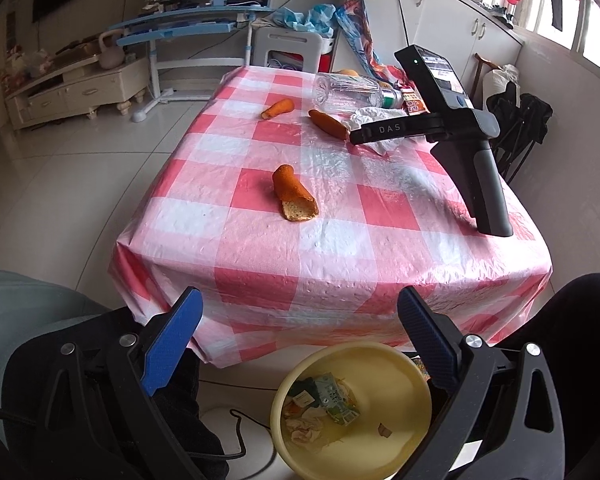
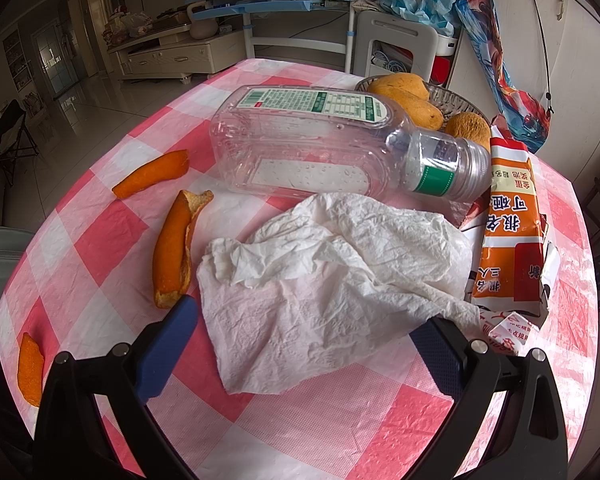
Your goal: Collect trash
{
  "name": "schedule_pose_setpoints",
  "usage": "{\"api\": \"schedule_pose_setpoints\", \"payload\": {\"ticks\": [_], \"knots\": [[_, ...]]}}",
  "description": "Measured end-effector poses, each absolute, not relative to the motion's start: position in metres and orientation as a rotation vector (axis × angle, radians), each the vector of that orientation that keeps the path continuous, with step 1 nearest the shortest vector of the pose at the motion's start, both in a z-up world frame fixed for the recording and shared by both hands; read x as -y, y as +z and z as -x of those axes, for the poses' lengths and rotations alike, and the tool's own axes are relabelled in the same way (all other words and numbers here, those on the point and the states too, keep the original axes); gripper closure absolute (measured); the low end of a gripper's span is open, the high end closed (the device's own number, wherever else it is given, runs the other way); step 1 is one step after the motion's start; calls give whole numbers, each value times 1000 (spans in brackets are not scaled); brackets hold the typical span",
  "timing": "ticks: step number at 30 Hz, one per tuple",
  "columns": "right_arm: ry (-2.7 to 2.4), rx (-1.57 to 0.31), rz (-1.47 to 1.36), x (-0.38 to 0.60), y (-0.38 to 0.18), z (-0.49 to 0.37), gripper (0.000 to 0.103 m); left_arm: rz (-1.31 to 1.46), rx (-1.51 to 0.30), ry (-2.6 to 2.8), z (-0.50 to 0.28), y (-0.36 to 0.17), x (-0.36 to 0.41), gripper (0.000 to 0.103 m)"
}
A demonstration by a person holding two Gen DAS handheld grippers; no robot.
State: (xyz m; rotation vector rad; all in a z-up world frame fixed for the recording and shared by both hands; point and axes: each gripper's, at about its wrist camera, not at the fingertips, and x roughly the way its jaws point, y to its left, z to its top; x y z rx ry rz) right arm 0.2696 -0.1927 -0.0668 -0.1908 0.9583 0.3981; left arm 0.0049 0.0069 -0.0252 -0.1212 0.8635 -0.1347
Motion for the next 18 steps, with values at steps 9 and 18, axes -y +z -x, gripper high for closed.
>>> {"api": "schedule_pose_setpoints", "payload": {"ticks": [9, 18], "knots": [[397, -957, 191, 193, -67, -270, 6, 343, -811, -140, -11, -16, -45, 9], [397, -957, 191, 193, -67, -269, 6, 358, -812, -144, -46, -13, -49, 9]]}}
